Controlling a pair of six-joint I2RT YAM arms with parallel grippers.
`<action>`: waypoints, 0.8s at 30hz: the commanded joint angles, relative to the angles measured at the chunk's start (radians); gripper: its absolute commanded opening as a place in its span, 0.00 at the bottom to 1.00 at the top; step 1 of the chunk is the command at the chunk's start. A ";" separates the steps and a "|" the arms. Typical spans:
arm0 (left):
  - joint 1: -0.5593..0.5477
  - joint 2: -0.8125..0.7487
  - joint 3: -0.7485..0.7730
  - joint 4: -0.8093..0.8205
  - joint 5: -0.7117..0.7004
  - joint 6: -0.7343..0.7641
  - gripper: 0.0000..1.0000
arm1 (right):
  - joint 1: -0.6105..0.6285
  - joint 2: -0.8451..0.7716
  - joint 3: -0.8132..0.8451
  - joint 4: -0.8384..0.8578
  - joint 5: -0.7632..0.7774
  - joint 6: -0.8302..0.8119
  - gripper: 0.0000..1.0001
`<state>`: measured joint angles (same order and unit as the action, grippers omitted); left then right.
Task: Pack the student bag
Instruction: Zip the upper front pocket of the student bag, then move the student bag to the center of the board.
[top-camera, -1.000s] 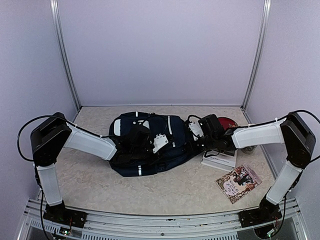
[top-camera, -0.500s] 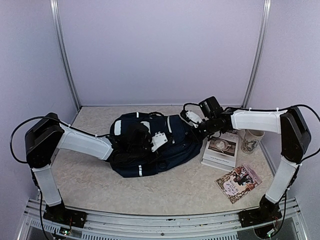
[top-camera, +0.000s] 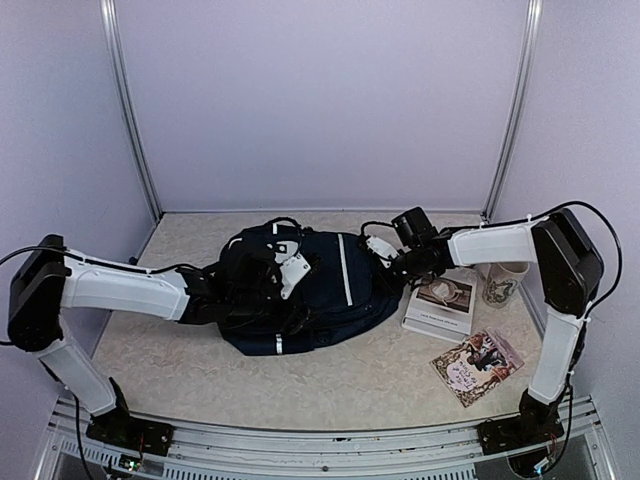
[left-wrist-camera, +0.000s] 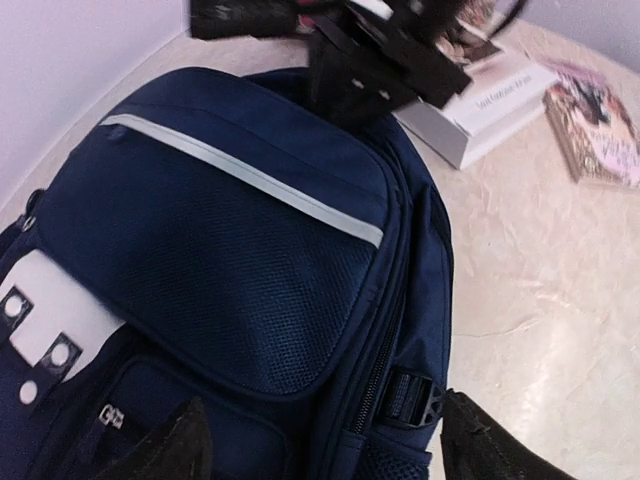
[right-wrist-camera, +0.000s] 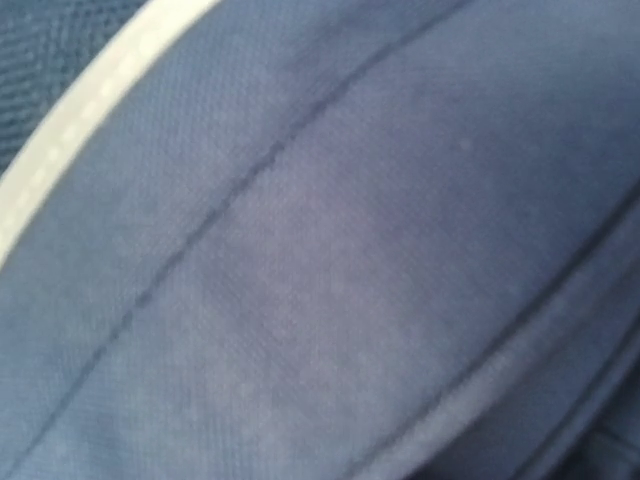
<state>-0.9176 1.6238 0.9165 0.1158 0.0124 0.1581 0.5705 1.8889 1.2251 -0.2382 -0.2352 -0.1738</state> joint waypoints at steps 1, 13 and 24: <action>0.024 -0.094 -0.022 -0.231 -0.065 -0.326 0.66 | 0.051 0.055 -0.039 0.086 -0.076 0.063 0.00; 0.144 -0.228 -0.184 -0.187 -0.043 -0.459 0.55 | 0.266 0.163 0.052 0.198 -0.263 0.258 0.00; -0.089 -0.504 -0.390 0.075 -0.129 -0.242 0.51 | 0.365 0.216 0.188 0.249 -0.388 0.370 0.00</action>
<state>-0.9993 1.1442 0.5953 0.1516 -0.0849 -0.1078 0.9833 2.1025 1.4181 -0.0017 -0.5762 0.1379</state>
